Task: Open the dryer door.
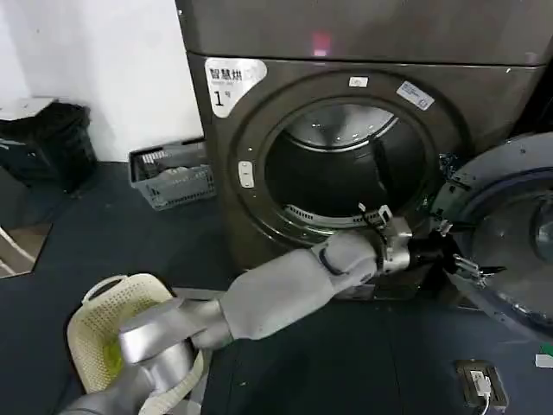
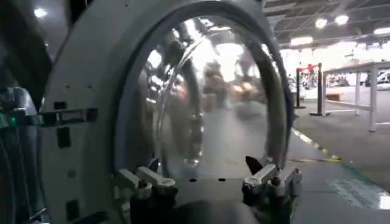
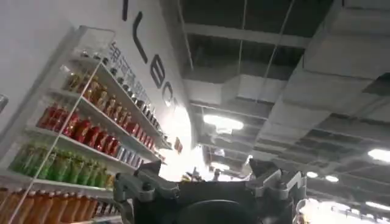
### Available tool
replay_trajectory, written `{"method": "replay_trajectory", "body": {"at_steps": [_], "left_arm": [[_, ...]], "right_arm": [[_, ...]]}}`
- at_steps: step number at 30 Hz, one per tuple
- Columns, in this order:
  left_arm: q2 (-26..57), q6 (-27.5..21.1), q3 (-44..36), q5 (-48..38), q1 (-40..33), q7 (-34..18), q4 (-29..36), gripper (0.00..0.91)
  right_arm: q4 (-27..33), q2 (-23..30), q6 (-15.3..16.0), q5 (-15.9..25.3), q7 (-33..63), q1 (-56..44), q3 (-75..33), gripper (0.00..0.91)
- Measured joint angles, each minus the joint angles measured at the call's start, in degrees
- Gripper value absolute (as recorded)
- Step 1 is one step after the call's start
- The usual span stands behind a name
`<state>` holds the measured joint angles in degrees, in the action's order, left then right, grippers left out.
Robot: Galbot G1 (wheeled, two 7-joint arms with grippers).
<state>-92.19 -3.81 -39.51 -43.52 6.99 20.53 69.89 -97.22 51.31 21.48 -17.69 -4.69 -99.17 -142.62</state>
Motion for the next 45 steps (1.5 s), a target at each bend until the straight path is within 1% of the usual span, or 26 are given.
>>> {"method": "replay_trajectory", "body": {"at_steps": [13, 19, 23, 28, 32, 36, 43, 45], "left_arm": [[0.0, 1.4, 0.0, 0.5, 0.3, -0.1, -0.9, 0.907], [0.0, 2.3, 0.0, -0.4, 0.2, 0.4, 0.4, 0.907], [0.0, 2.5, -0.1, -1.0, 0.5, 0.4, 1.9, 0.907], [0.0, 4.2, -0.2, -1.3, 1.3, 0.0, 4.3, 0.907], [0.0, 8.0, -0.5, -1.0, 2.0, -0.1, 7.0, 0.907], [0.0, 9.7, -0.3, -1.2, 2.4, -0.7, 9.4, 0.907], [5.8, 10.9, -0.7, -3.1, 3.0, -3.3, 13.4, 0.907], [7.4, 12.6, -1.2, -3.1, 3.5, -3.2, 14.9, 0.907]], "right_arm": [[0.6, -0.2, 0.0, 0.0, -0.1, -0.1, -0.3, 0.907], [0.7, -0.2, 0.0, 0.0, -0.3, -0.1, -0.3, 0.907], [1.1, -0.2, -0.2, 0.0, -0.3, -0.1, -0.4, 0.907], [1.0, -0.4, -0.2, -0.2, -0.4, 0.0, -0.9, 0.907], [1.0, -0.6, -0.4, -0.2, -0.7, 0.1, -1.1, 0.907], [1.0, -0.9, -0.4, -0.2, -0.8, 0.4, -1.0, 0.907], [0.9, -1.0, -0.5, -0.2, -0.9, 0.6, -0.9, 0.907], [0.9, -1.0, -0.6, -0.2, -0.9, 0.6, -1.1, 0.907]]}}
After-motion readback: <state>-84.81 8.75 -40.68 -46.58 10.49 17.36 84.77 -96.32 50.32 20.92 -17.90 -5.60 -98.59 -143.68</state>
